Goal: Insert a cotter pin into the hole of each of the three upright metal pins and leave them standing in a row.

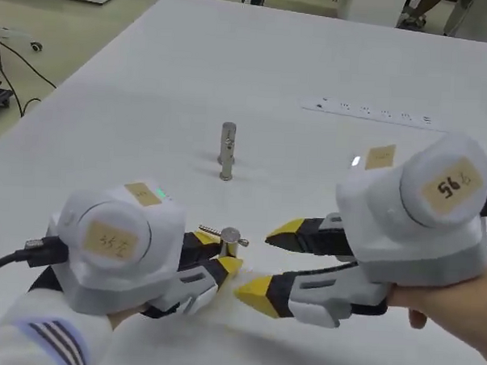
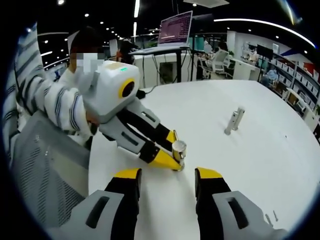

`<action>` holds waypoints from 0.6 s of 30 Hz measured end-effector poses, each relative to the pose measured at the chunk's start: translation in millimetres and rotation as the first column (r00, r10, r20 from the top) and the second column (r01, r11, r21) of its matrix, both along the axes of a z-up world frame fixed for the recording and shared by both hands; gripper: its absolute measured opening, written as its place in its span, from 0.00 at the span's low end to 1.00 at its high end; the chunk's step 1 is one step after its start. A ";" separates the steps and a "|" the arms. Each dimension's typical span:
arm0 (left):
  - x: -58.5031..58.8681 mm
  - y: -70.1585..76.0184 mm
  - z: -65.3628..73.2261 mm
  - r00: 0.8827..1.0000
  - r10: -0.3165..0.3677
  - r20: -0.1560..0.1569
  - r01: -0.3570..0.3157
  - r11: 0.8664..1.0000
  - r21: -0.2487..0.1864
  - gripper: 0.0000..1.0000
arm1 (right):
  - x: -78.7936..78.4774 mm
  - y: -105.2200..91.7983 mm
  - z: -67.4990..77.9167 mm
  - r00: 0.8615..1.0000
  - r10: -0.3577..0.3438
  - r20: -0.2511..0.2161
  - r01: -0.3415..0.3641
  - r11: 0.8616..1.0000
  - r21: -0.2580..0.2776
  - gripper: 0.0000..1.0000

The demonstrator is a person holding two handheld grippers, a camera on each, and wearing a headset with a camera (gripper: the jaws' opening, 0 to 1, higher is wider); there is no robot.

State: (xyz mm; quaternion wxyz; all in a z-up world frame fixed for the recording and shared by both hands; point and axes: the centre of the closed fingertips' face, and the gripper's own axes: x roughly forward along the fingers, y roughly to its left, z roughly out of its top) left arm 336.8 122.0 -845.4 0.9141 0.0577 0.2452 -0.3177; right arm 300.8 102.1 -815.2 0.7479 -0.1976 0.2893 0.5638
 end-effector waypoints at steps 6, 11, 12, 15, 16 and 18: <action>-0.2 0.0 0.1 1.000 -0.004 0.004 0.004 1.000 0.006 0.11 | -6.9 -3.6 -2.3 0.999 -0.028 -0.034 0.029 0.999 0.022 0.74; -0.3 0.4 0.1 1.000 -0.003 0.002 0.003 1.000 0.004 0.11 | -14.4 -6.3 -5.8 0.999 -0.028 -0.033 0.029 0.999 0.014 0.92; -0.2 0.6 0.1 1.000 -0.002 0.003 0.002 1.000 0.004 0.11 | -15.8 -7.1 -5.7 0.999 -0.029 -0.033 0.029 0.999 0.014 0.95; -0.1 0.7 0.2 1.000 0.000 0.002 0.000 1.000 0.003 0.11 | -18.7 -8.5 -5.3 0.999 -0.032 -0.044 0.033 0.999 0.017 0.99; -0.1 0.7 0.4 1.000 0.001 0.002 -0.001 1.000 0.004 0.11 | -19.2 -9.5 -5.0 0.998 -0.037 -0.045 0.037 0.999 0.017 1.00; -0.1 0.7 0.5 1.000 0.003 0.001 -0.003 1.000 0.004 0.11 | -19.5 -10.9 -4.8 0.998 -0.043 -0.047 0.044 0.999 0.020 1.00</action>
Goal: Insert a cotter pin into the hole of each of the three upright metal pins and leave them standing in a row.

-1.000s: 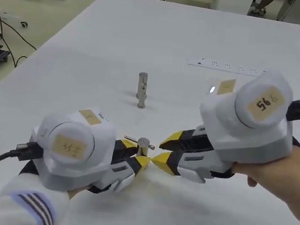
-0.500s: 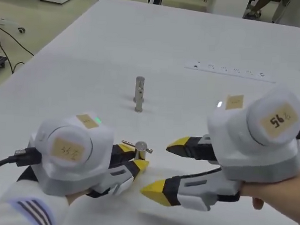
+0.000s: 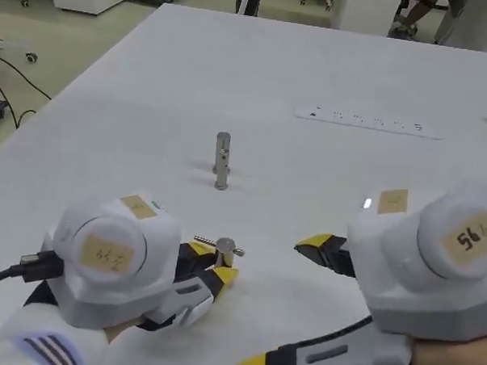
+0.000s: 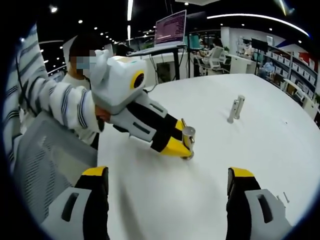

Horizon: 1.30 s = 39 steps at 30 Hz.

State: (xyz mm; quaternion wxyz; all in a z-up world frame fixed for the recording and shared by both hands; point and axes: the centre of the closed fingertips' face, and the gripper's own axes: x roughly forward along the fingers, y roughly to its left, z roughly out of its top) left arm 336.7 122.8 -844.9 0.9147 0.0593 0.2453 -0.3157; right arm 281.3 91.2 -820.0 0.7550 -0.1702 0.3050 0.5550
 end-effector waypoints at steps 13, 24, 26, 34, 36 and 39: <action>0.7 0.6 0.4 1.000 0.025 -0.002 -0.025 1.000 0.000 0.11 | -7.9 -11.7 1.4 0.999 -0.034 -0.040 0.034 0.999 0.001 1.00; 3.9 1.8 2.6 0.997 0.068 -0.027 -0.068 0.998 0.008 0.10 | -6.4 -28.2 4.0 0.998 -0.057 -0.024 0.057 0.998 -0.003 1.00; 5.6 -0.4 7.0 0.997 0.069 -0.019 -0.068 0.998 0.015 0.10 | -4.7 -32.7 6.0 0.997 -0.068 -0.021 0.068 0.998 0.003 1.00; 21.8 -11.0 21.2 0.996 0.088 0.017 -0.089 0.995 0.036 0.11 | 2.2 -55.2 12.9 0.994 -0.112 -0.008 0.113 0.994 0.016 0.99; 25.1 -15.1 22.2 0.995 0.095 0.017 -0.096 0.995 0.031 0.11 | 3.7 -62.3 13.9 0.992 -0.129 -0.005 0.129 0.992 0.018 0.99; 27.8 -22.4 23.1 0.996 0.089 0.031 -0.090 0.995 0.044 0.11 | 6.6 -72.8 15.7 0.988 -0.154 0.004 0.153 0.988 0.018 0.98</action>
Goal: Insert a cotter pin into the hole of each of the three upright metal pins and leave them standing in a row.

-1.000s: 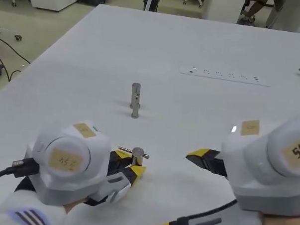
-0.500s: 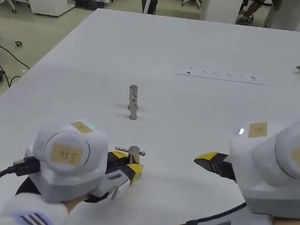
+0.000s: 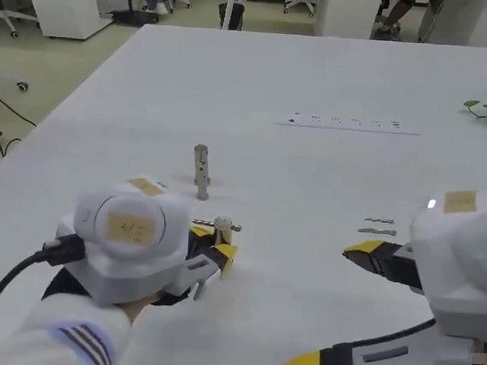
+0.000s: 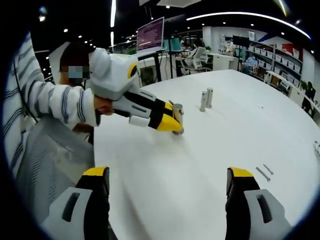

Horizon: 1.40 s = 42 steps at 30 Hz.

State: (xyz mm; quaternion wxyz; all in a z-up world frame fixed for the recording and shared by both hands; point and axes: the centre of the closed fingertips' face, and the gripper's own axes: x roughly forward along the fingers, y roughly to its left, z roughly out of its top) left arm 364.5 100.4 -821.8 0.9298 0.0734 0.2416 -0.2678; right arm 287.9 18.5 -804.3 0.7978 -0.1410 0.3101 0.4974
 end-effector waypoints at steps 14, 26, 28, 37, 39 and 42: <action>12.8 -33.4 -6.0 1.000 0.000 -0.009 0.000 1.000 -0.020 0.11 | 8.5 -36.5 2.4 0.993 -0.115 -0.014 0.115 0.993 0.029 0.98; 12.9 -37.2 -20.2 0.999 0.005 -0.037 -0.006 1.000 -0.019 0.11 | 7.7 -45.1 0.0 0.989 -0.143 -0.028 0.143 0.990 0.020 0.97; 12.8 -36.7 -20.9 0.999 0.017 -0.041 -0.019 0.999 -0.038 0.11 | 7.0 -45.8 0.2 0.989 -0.145 -0.029 0.145 0.989 0.020 0.97; 13.5 -35.4 -23.5 0.999 0.027 -0.026 -0.028 0.999 -0.042 0.11 | 7.3 -47.5 1.4 0.987 -0.159 -0.031 0.160 0.987 0.029 0.97; 11.9 -35.9 -23.5 1.000 0.026 -0.015 -0.026 0.999 -0.030 0.11 | 7.4 -48.0 1.0 0.987 -0.160 -0.030 0.160 0.987 0.027 0.97; 11.4 -36.4 -23.9 1.000 0.024 -0.002 -0.024 1.000 -0.011 0.11 | 7.4 -48.2 1.5 0.987 -0.161 -0.027 0.162 0.987 0.025 0.97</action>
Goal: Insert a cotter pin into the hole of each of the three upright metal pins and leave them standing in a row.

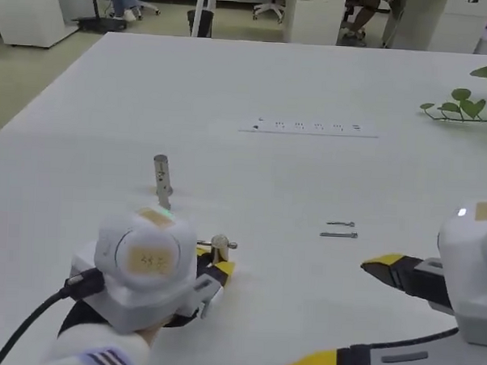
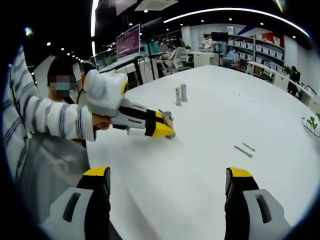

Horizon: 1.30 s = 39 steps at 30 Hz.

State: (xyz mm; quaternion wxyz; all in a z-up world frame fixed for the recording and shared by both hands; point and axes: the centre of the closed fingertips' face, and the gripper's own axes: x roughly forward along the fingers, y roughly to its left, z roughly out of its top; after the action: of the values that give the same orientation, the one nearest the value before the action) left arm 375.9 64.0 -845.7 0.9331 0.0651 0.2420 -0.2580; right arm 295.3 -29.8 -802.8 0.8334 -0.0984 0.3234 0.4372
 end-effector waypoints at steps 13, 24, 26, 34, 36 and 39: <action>-1.9 3.2 9.6 0.999 0.022 0.037 -0.022 1.000 0.009 0.18 | -4.6 -1.9 2.6 1.000 -0.009 0.006 0.009 1.000 0.006 0.97; -21.8 9.3 4.6 0.999 -0.031 -0.030 0.031 0.999 0.007 0.32 | -4.7 -2.0 7.1 1.000 -0.016 0.023 0.016 1.000 0.010 0.97; -24.1 13.5 3.7 0.999 -0.035 -0.037 0.036 0.999 0.012 0.34 | -4.5 -2.6 7.7 1.000 -0.016 0.025 0.016 1.000 0.009 0.97; -18.7 49.3 18.8 1.000 0.007 -0.009 -0.007 0.999 0.050 0.35 | -4.0 -5.2 12.1 0.999 -0.021 0.029 0.020 1.000 0.019 0.97; -16.4 57.2 24.5 1.000 0.020 -0.003 -0.020 0.999 0.035 0.35 | -3.5 -5.7 14.0 0.999 -0.025 0.034 0.024 0.999 0.023 0.97; -13.3 67.9 30.1 0.999 0.028 0.017 -0.029 0.998 0.056 0.35 | -2.8 -7.6 15.7 0.999 -0.030 0.039 0.030 0.999 0.017 0.97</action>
State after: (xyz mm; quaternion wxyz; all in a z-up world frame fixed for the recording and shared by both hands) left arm 362.6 131.9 -815.6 0.9363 0.0900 0.2427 -0.2371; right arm 292.5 -37.4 -787.1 0.8470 -0.0952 0.3046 0.4252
